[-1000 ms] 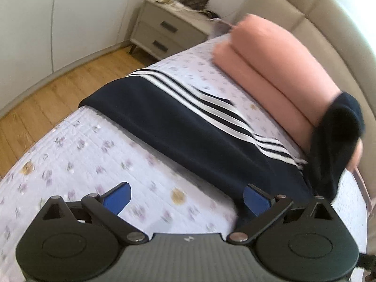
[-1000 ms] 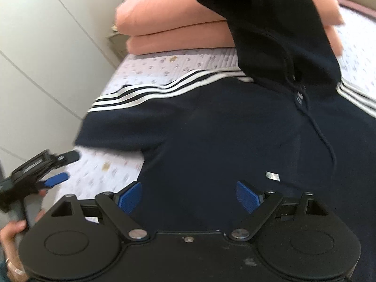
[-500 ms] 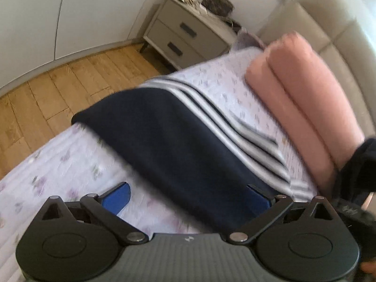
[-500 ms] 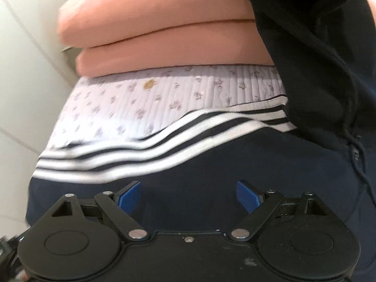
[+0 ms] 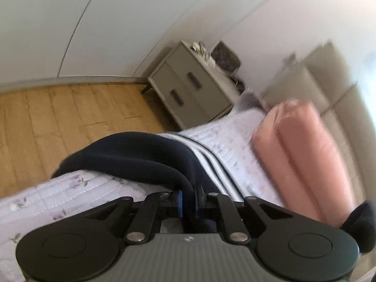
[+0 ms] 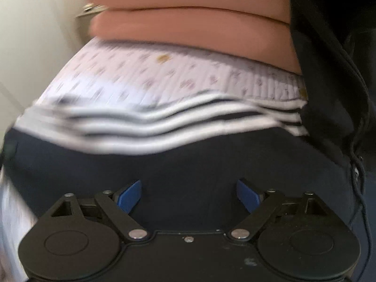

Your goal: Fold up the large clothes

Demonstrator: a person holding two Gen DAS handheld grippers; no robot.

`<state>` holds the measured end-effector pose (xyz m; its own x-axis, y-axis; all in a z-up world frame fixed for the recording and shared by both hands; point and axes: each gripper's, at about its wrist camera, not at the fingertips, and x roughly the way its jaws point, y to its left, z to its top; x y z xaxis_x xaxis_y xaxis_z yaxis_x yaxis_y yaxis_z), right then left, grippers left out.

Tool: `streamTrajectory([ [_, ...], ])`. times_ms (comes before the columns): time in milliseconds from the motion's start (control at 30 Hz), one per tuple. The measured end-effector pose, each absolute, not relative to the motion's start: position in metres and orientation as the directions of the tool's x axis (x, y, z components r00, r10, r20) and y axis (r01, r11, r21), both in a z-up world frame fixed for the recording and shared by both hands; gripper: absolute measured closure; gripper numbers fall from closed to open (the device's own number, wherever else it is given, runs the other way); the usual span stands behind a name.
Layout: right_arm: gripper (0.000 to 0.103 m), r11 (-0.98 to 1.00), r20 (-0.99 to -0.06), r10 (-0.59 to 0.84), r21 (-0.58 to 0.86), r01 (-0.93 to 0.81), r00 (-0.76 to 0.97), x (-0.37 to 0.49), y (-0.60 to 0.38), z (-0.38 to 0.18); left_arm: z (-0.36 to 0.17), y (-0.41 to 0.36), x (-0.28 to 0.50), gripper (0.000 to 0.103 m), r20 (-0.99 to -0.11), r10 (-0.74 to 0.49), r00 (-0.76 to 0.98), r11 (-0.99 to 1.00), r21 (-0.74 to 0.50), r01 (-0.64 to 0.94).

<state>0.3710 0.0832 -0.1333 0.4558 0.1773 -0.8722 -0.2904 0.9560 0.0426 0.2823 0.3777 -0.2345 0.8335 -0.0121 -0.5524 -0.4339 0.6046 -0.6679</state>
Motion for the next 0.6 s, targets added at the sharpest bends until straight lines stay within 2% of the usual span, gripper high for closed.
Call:
streamTrajectory([
  [200,0.0,0.955,-0.819,0.24,0.104,-0.277,0.52,0.291,0.055,-0.146,-0.188,0.357,0.258,0.095,-0.405,0.051,0.913,0.709,-0.629,-0.319],
  [367,0.0,0.933,-0.774,0.231,0.003,-0.361,0.589,0.254,0.056,-0.155,-0.14,0.322,0.249,0.095,-0.287,0.049,0.957,0.806,-0.555,-0.207],
  [467,0.0,0.939,-0.789,0.259,0.072,-0.335,0.557,0.258,0.048,-0.152,-0.116,0.296,0.249,0.095,-0.223,0.044,0.974,0.857,-0.492,-0.151],
  [533,0.0,0.919,-0.82,0.304,0.117,-0.377,0.486,0.261,0.038,-0.142,-0.094,0.272,0.245,0.095,-0.153,0.024,0.988,0.891,-0.445,-0.09],
  [600,0.0,0.91,-0.806,0.349,0.168,-0.38,0.478,0.253,0.013,-0.125,-0.073,0.242,0.243,0.095,-0.099,-0.004,0.995,0.923,-0.384,-0.035],
])
